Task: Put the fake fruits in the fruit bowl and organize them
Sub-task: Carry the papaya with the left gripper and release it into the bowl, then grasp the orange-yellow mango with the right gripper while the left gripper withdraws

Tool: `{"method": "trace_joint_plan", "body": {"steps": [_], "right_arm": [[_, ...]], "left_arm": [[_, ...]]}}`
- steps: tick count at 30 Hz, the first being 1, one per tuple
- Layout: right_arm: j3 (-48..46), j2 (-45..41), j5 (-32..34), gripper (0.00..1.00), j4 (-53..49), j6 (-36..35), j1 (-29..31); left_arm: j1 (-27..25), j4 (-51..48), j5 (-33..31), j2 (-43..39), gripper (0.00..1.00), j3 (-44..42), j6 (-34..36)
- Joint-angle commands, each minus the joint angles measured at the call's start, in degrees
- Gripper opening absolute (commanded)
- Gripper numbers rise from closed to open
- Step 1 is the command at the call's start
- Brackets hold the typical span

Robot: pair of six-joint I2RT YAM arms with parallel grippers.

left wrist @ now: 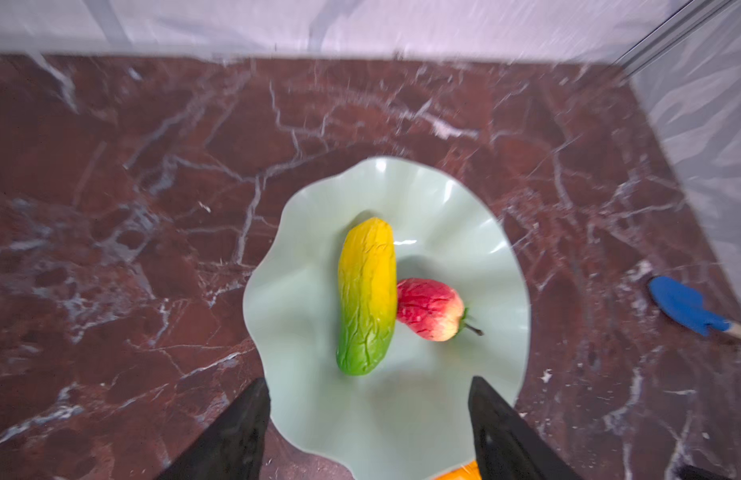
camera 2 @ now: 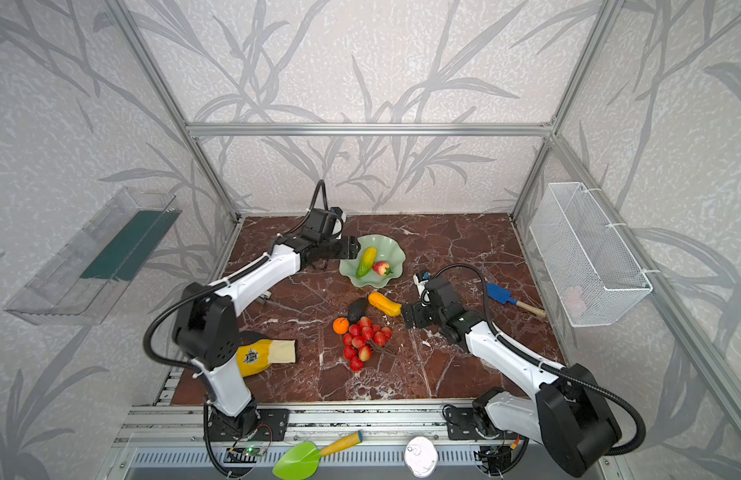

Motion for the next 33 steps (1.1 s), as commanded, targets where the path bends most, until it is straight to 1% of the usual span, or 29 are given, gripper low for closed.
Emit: {"method": "trace_joint_plan", "body": {"steps": [1, 5, 7, 10, 15, 18, 21, 24, 26, 29, 31, 33], "right_arm": [[3.74, 3.93, -2.6, 0.98, 4.35, -0.84, 0.82], [7.31, 9.63, -1.81, 0.97, 5.14, -2.7, 3.07], [9.55, 12.86, -1.31, 0.96, 4.64, -3.69, 4.08], [12.45, 17.03, -0.41, 0.92, 3.9, -5.21, 5.77], [15.65, 23.02, 3.47, 0.89, 3.65, -7.67, 9.21], [17.34, 26.44, 5.07, 0.87, 3.73, -7.77, 10.16], [18.61, 29.97, 6.53, 0.82, 3.67, -7.27, 10.36], [19.24, 32.09, 8.02, 0.77, 3.4, -6.89, 10.32], [19.06, 32.66, 8.43, 0.7, 3.23, -6.5, 10.34], [17.21, 32.08, 9.02, 0.57, 3.94, -5.73, 10.32], [15.16, 30.63, 9.7, 0.49, 4.48, -5.05, 10.32], [12.75, 28.53, 10.55, 0.44, 4.81, -4.24, 10.32]], "left_arm": [[0.18, 9.12, -3.57, -10.84, 0.78, -8.83, -0.53], [0.29, 15.2, -7.86, -23.98, 0.81, -24.7, -3.3], [0.43, 16.37, -10.33, -31.01, 0.82, -32.7, -5.12], [0.65, 16.37, -12.58, -40.43, 0.83, -41.91, -7.63], [0.77, 13.37, -15.17, -53.34, 0.85, -51.73, -11.59], [0.82, 11.37, -16.4, -58.76, 0.86, -54.91, -12.97], [0.82, 10.01, -17.74, -62.14, 0.86, -56.37, -13.61], [0.84, 9.43, -18.21, -63.38, 0.86, -56.67, -13.62], [0.84, 9.1, -18.41, -63.34, 0.87, -56.57, -13.66], [0.82, 9.29, -18.17, -62.65, 0.87, -56.6, -13.99], [0.82, 9.73, -17.92, -61.96, 0.87, -56.92, -14.48], [0.82, 10.49, -17.68, -61.44, 0.87, -57.33, -15.01]]}}
